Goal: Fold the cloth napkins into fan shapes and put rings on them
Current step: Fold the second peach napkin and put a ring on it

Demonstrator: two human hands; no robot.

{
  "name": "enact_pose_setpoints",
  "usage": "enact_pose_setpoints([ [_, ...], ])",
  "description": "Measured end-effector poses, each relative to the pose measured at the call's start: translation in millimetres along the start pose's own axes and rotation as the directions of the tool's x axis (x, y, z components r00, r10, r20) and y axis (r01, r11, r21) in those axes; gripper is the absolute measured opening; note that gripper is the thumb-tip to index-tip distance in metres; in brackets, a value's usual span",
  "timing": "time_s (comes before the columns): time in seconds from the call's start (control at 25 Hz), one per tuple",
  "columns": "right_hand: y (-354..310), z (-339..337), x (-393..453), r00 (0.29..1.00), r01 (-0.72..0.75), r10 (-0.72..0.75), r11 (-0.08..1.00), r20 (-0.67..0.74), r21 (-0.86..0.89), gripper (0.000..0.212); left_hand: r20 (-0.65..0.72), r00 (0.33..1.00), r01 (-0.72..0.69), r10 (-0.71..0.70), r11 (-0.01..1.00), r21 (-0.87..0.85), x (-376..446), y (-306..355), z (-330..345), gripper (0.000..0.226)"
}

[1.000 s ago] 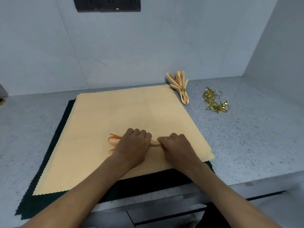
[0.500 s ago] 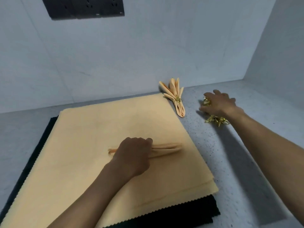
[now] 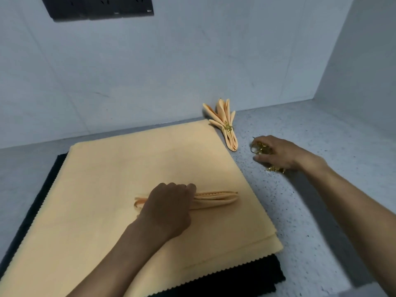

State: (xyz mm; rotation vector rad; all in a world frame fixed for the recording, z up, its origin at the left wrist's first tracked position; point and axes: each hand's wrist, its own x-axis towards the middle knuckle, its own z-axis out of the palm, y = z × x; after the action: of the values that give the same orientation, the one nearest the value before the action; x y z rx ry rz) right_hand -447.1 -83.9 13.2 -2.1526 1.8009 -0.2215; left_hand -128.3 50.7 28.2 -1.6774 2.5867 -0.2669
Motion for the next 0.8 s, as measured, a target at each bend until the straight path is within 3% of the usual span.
enact_pose_setpoints([
  [0.2, -16.4, 23.0, -77.5, 0.982, 0.088, -0.1, 0.993, -0.159, -0.077, 0.029, 0.034, 0.999, 0.016, -0.016, 1.0, 0.006, -19.5, 3.7, -3.1, 0.037],
  [0.32, -24.6, 32.3, -88.3, 0.96, 0.077, -0.105, 0.99, -0.259, -0.116, 0.036, 0.055, 0.998, 0.034, -0.033, 0.999, -0.016, -35.9, 4.9, -5.9, 0.038],
  [0.44, -32.5, 29.2, -81.7, 0.977, -0.033, -0.003, 0.985, -0.213, -0.166, 0.049, 0.063, 0.997, 0.054, -0.053, 0.998, -0.019, -53.8, 1.3, -8.4, 0.036],
  [0.56, -42.8, 26.6, -69.7, 0.985, -0.126, 0.082, 0.946, -0.153, -0.3, 0.041, 0.06, 0.995, 0.078, -0.077, 0.997, -0.012, -62.3, -2.0, -8.2, 0.035],
  [0.68, -51.1, 26.7, -63.8, 0.97, -0.159, 0.074, 0.914, -0.232, -0.374, 0.02, 0.059, 0.996, 0.075, -0.074, 0.997, -0.017, -64.6, -1.0, -9.1, 0.034],
  [0.8, -44.3, 30.0, -65.0, 0.957, -0.137, 0.043, 0.939, -0.287, -0.315, 0.039, 0.044, 0.996, 0.076, -0.075, 0.997, -0.026, -64.2, -2.9, -7.9, 0.034],
])
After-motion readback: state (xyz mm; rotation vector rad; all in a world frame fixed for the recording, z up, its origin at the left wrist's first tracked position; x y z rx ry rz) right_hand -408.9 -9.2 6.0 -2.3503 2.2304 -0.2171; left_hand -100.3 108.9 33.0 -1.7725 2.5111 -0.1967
